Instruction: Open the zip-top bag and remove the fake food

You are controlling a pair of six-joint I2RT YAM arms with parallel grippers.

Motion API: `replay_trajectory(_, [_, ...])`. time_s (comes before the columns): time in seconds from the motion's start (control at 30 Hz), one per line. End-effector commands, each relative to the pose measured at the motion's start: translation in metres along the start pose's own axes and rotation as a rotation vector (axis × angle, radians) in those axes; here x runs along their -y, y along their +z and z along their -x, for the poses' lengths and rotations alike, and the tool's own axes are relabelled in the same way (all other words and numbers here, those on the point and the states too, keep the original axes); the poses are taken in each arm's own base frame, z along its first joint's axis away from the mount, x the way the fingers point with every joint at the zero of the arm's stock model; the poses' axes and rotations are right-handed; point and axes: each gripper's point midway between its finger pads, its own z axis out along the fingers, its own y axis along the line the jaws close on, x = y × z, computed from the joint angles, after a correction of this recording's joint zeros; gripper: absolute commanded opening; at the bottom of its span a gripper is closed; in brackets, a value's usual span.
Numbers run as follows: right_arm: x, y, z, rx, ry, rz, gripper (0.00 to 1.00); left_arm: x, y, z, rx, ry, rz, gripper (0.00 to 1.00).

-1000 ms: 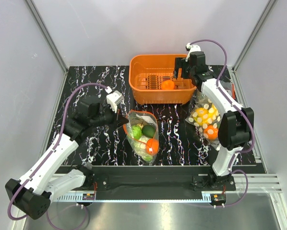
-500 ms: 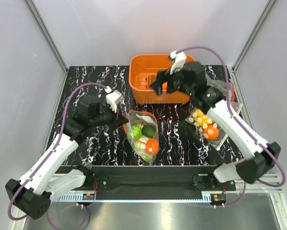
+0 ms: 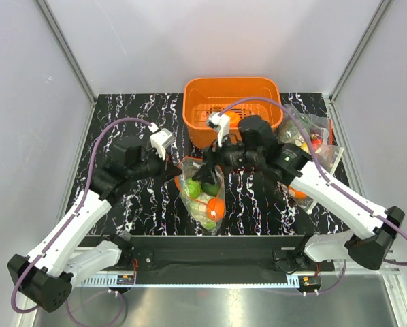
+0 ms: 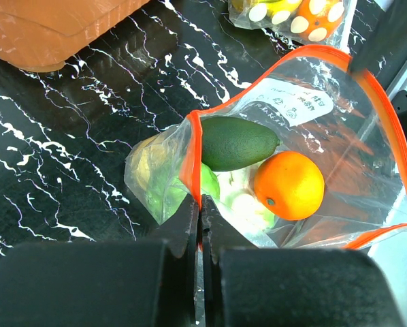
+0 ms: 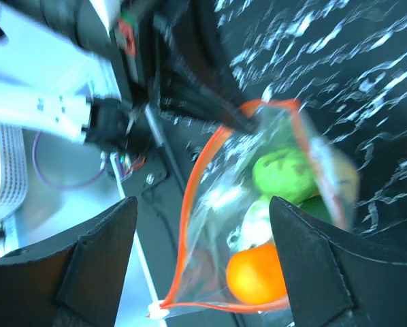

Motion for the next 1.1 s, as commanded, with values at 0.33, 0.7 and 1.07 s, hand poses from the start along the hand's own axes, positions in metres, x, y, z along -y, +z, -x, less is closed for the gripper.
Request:
replay_trajectory(0.33, [0.042,0.039,-0.043,-0.178,0.044,-0.23,0.74,0.0,-0.002,0.016,0.061,0.025,0.004,0.0])
replay_trajectory(0.7, [0.055,0.077,-0.071,-0.237,0.0,-0.283,0.72,-0.001,0.001,0.014,0.049,0.017,0.0,0.0])
replay_trajectory(1.07, [0.038,0.097,-0.074,-0.223,-0.013,-0.255,0.71,-0.002,0.003,0.013,0.04,0.013,0.001,0.0])
